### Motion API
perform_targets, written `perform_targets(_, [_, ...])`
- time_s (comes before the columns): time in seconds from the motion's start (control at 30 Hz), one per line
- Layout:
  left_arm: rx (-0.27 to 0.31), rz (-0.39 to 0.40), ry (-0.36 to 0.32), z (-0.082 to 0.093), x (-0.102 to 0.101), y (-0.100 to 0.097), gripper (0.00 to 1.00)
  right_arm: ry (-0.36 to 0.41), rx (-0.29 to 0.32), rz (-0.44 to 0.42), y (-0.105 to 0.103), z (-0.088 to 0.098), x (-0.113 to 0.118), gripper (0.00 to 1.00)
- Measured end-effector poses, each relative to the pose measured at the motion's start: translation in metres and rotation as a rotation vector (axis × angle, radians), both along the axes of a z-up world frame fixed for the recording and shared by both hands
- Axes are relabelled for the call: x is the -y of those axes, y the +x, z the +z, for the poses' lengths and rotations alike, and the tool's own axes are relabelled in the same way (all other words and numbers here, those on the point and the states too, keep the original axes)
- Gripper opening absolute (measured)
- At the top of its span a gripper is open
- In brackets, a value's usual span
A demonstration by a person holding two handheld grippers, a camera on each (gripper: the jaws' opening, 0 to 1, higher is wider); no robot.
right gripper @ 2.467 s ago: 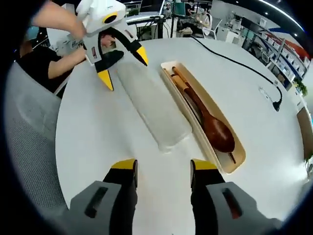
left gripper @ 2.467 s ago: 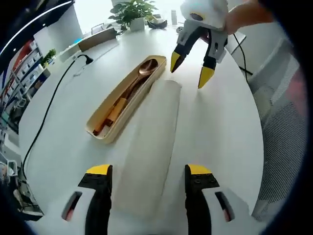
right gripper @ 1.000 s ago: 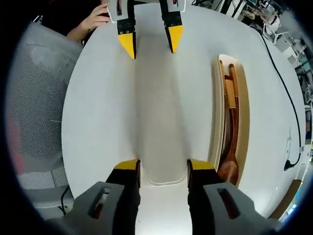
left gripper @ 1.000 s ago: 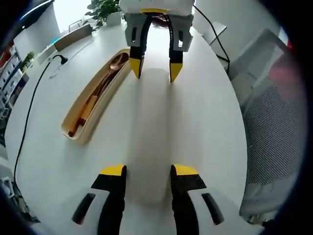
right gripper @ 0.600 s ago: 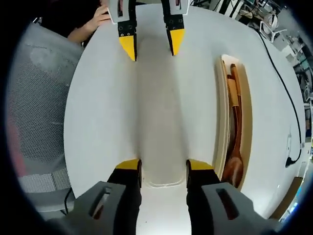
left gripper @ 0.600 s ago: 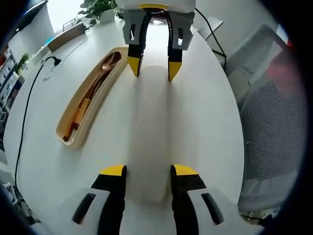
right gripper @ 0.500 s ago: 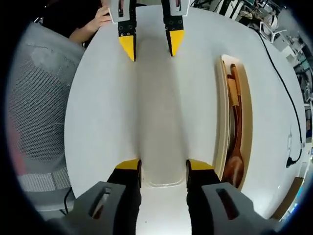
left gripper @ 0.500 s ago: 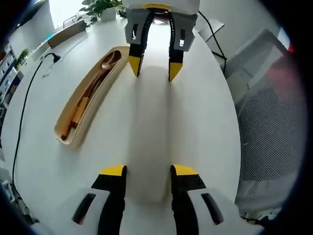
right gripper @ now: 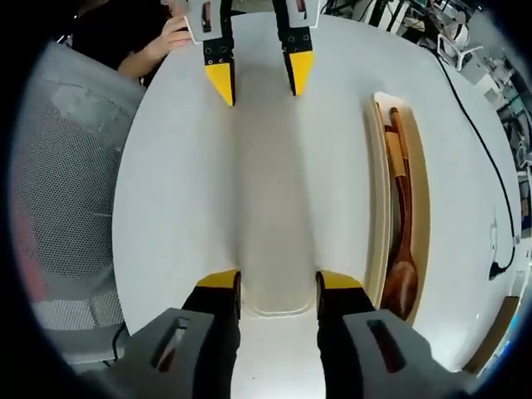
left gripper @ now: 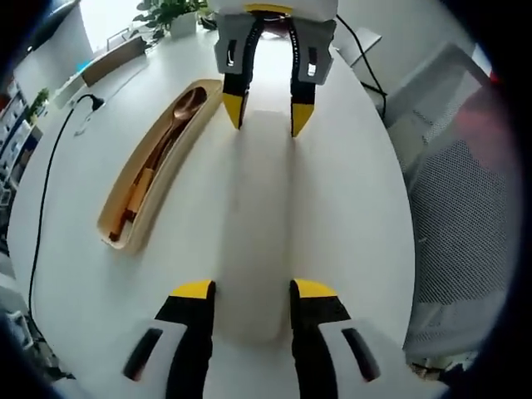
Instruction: Arrange the utensils inside the cutlery case until each visible utensil rests in its matching compartment.
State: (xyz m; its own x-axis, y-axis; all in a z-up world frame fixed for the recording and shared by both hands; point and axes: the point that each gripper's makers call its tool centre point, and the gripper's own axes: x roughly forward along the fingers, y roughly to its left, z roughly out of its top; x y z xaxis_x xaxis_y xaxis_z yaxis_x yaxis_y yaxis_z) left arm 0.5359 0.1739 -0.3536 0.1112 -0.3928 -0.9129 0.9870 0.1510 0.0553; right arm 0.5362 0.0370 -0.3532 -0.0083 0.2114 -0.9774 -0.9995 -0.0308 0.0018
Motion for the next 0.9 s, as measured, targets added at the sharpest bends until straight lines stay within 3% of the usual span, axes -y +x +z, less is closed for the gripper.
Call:
perform_targets(0.13, [0.078,-0.016,-0.013,0.003,0.001,-0.002,0.36,0.042,0.039,-0.018,-0.005,0.003,0.0,0.32])
perform_targets(0.27, [0.096,0.007,-0.037,0.004,-0.001,-0.004,0.35,0.093,0.07,-0.061,-0.008,0.0,0.002,0.33])
perform_targets(0.37, [0.102,-0.021,-0.041,0.004,-0.001,-0.009,0.34,0.114,0.023,-0.128,-0.017,-0.002,0.006,0.34])
perform_targets(0.57, [0.032,0.022,-0.081,0.008,0.004,-0.026,0.34,0.104,0.002,-0.132,-0.035,-0.003,0.007,0.34])
perform_targets(0.73, [0.016,-0.011,-0.073,0.008,0.006,-0.044,0.35,0.094,-0.018,-0.136,-0.062,-0.005,0.009,0.34])
perform_targets(0.9, [0.008,-0.008,-0.094,0.006,0.008,-0.057,0.5,0.123,-0.029,-0.148,-0.084,-0.006,0.005,0.34])
